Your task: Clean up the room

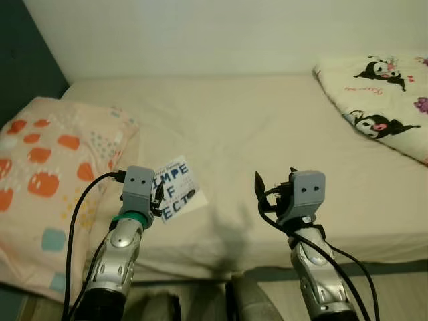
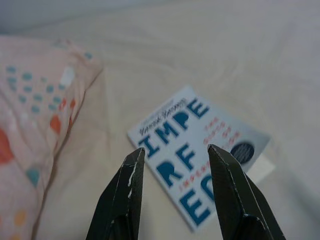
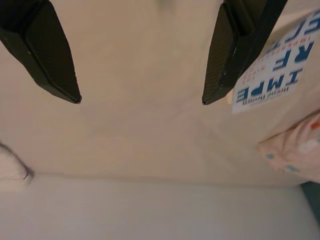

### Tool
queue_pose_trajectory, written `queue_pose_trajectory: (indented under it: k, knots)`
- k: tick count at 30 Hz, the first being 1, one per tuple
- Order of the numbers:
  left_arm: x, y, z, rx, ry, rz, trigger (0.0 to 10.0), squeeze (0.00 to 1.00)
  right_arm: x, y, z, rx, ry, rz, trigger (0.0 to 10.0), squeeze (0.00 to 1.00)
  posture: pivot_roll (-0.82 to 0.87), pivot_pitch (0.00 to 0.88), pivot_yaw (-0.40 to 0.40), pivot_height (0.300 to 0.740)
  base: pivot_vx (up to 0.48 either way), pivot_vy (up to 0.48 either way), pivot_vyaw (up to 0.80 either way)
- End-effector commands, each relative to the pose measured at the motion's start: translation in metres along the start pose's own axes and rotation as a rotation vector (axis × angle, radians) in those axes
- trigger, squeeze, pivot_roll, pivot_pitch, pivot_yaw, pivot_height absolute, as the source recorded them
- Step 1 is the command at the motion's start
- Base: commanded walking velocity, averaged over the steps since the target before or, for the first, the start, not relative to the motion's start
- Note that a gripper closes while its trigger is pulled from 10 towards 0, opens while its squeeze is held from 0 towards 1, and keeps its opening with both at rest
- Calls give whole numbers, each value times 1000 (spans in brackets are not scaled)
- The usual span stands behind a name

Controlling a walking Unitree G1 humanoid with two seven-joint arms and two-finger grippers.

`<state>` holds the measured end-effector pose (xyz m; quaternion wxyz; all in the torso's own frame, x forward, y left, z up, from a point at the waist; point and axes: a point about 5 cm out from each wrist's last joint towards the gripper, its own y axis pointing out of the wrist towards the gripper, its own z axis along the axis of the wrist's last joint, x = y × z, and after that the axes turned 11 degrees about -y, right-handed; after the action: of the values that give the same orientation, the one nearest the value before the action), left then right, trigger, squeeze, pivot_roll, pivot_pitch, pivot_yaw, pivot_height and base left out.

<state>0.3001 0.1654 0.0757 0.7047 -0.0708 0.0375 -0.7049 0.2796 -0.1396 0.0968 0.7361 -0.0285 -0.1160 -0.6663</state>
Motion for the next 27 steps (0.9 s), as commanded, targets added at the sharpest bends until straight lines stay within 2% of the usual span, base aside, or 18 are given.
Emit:
queue_pose_trajectory:
  k: [1, 15, 17, 22, 23, 24, 26, 27]
  knots:
    - [-3, -2, -5, -18, 5, 7, 10000, 0, -2, -2, -3, -16, 7, 2, 10000, 0, -167, 20, 58, 636, 0, 0, 0]
    - [-3, 3, -4, -36, 23, 25, 10000, 0, -4, -4, -4, -16, 12, -2, 10000, 0, -167, 32, 65, 636, 0, 0, 0]
    - [-2, 12, 0, -67, 11, 55, 10000, 0, -6, -6, -3, -15, 17, 3, 10000, 0, -165, 56, 68, 636, 0, 0, 0]
    - [-2, 20, 6, -65, 18, 74, 10000, 0, -8, -8, 0, -9, 24, 7, 10000, 0, -162, 81, 68, 636, 0, 0, 0]
    - [1, 31, 17, -11, 227, 87, 10000, 0, -9, -10, 5, 1, 33, 12, 10000, 0, -158, 122, 64, 636, 0, 0, 0]
    - [1, 31, 17, -11, 227, 87, 10000, 0, -9, -10, 5, 1, 33, 12, 10000, 0, -158, 122, 64, 636, 0, 0, 0]
    - [5, 39, 25, 40, 420, 70, 10000, 0, -10, -11, 8, 8, 38, 18, 10000, 0, -157, 137, 62, 636, 0, 0, 0]
    - [8, 42, 25, 40, 471, 53, 10000, 0, -11, -11, 10, 13, 39, 22, 10000, 0, -159, 142, 62, 636, 0, 0, 0]
